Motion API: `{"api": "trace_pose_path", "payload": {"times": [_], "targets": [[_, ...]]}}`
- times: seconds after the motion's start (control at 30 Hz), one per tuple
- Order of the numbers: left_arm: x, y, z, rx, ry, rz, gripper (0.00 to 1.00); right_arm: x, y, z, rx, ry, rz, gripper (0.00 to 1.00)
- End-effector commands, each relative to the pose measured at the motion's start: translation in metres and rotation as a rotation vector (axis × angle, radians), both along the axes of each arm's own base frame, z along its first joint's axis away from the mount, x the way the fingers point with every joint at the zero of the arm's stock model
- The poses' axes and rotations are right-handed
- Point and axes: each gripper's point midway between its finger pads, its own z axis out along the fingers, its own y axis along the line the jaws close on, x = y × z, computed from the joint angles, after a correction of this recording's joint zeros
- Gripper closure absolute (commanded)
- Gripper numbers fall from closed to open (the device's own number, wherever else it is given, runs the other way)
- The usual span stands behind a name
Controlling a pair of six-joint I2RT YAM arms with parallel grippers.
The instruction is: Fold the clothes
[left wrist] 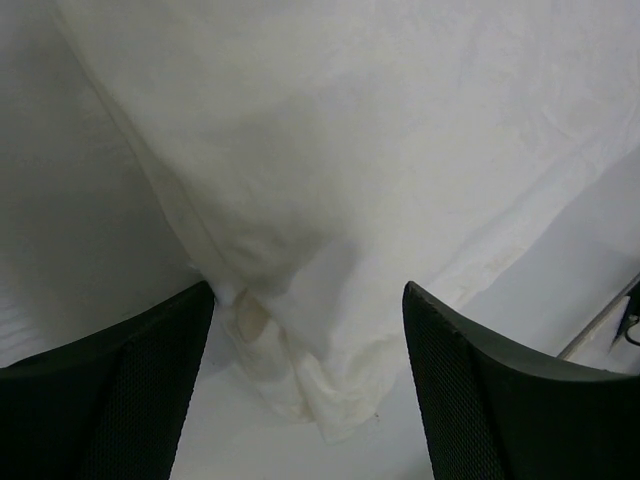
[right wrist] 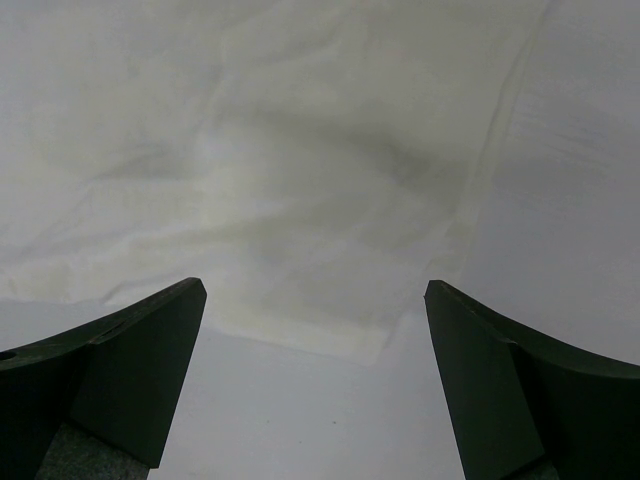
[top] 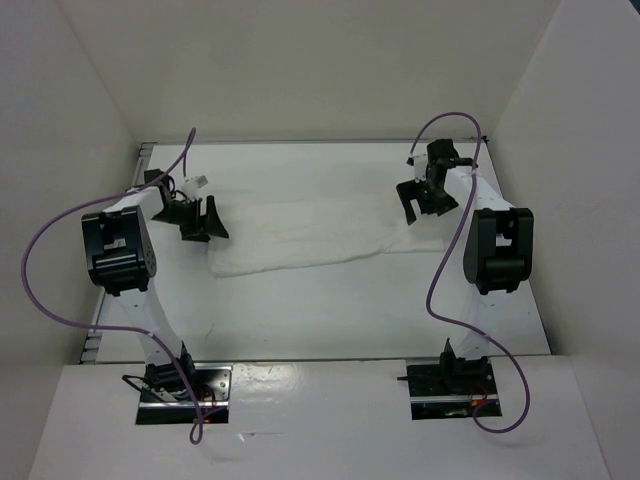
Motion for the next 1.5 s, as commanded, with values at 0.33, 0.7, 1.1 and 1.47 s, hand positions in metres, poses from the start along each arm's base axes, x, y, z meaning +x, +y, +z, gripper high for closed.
{"api": "trace_pose_path", "payload": {"times": [0.33,0.7,1.1,1.47], "targets": [[-0.012,-0.038,0.035,0.283,-0.041,-0.136,0.04,0.054,-0.008,-0.009,-0.086,-0.061,-0.02,0.01],[-0.017,-0.071,0.008,0.288,0.032,-0.196,0.04,0.07,-0.003,-0.024,-0.116,-0.052,-0.001,0.01],[-0.021,-0.066,-0.028,0.334,0.109,-0.204,0.04,0.034,-0.015,-0.063,-0.199,0.043,-0.017,0.01],[-0.012,-0.063,-0.025,0.359,0.097,-0.196,0.03,0.041,-0.041,-0.057,-0.201,0.019,-0.085,0.01]]}}
